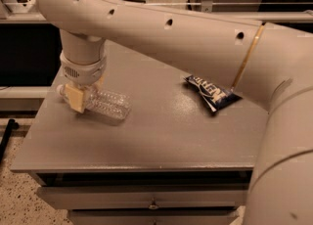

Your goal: Place water bottle upright

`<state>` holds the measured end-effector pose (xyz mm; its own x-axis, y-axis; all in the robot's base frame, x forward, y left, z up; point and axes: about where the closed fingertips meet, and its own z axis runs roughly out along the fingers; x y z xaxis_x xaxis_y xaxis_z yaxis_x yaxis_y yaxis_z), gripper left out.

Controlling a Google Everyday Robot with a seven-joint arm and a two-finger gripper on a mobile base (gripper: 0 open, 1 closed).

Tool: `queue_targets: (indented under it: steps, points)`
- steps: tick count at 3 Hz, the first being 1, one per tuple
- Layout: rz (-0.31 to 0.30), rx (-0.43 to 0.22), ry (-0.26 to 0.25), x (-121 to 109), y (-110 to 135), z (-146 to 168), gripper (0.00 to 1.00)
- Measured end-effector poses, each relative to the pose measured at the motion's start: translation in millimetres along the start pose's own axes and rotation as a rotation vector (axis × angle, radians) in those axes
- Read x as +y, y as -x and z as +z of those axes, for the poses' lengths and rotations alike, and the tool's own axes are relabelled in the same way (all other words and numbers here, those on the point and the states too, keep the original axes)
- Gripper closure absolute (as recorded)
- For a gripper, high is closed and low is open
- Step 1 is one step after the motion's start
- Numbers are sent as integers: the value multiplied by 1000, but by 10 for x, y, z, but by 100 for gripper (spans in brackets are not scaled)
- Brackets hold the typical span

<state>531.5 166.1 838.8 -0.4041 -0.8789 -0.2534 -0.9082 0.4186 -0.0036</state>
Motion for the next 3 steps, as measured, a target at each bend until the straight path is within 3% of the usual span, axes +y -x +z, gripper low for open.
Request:
queue_targets:
  steps: [1, 2, 3]
  points:
    - [17, -118, -21, -133, 50, -351, 81]
    - [13, -332, 23, -332, 142, -647, 100]
    - [1, -607, 107, -421, 289, -911, 100]
